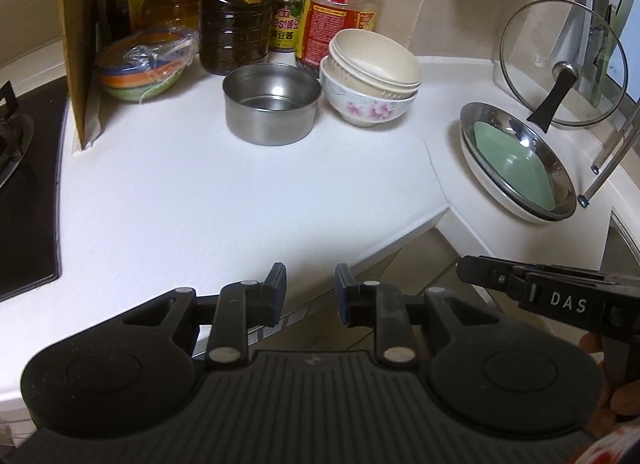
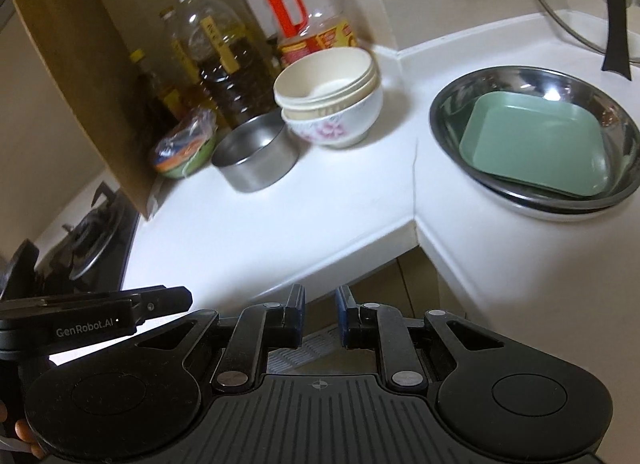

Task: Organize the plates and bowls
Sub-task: 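Withdraw both grippers and move them toward the small steel cup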

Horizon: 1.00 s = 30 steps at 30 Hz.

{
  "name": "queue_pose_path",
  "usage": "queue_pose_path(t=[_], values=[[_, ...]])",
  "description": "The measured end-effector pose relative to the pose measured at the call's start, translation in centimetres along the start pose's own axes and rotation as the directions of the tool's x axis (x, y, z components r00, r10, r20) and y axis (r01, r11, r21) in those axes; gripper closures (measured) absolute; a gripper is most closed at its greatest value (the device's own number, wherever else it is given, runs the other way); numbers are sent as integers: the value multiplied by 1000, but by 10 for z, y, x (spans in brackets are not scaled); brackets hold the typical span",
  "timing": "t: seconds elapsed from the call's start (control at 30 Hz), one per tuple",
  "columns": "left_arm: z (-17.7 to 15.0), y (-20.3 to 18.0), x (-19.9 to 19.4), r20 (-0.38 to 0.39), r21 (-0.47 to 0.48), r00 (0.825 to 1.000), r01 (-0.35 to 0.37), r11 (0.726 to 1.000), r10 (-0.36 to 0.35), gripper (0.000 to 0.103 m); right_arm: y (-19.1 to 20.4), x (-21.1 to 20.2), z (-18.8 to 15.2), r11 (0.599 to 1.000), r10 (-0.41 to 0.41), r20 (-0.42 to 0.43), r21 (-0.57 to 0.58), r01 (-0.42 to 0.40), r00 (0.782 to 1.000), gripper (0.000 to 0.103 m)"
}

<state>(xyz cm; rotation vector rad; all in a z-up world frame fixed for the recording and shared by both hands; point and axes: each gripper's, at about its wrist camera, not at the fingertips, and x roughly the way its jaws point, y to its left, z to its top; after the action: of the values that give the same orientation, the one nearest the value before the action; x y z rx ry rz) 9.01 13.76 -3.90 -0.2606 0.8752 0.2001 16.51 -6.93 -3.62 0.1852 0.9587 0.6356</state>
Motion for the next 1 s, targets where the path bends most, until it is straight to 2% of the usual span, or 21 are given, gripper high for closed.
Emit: queue_pose_path(t=[0.5,0.6,0.67,0.73,0.9,1.0], values=[[0,23,7,-13,-53,998,-66,996,65,79,19,30,4,998,22,-62,-51,-25,998,85],[3,29,11,-19,-55,997,-75,996,74,79,21,38,8,998,20,-69,-53,-23,997,81],[6,33,14,-20,-54,996,-84,995,83,78,23,43,11,998,17,-70,-55,-21,997,73],[10,36,17,-20,-55,996,-88,995,87,76,24,47,14,998,16,-69,-59,-20,997,70],[17,44,25,-23,-59,995,-96,994,95,76,27,59,23,998,17,-70,-57,-21,997,68],[22,48,30,-25,-59,995,-102,993,100,70,28,64,26,998,16,-70,-55,-20,997,67]])
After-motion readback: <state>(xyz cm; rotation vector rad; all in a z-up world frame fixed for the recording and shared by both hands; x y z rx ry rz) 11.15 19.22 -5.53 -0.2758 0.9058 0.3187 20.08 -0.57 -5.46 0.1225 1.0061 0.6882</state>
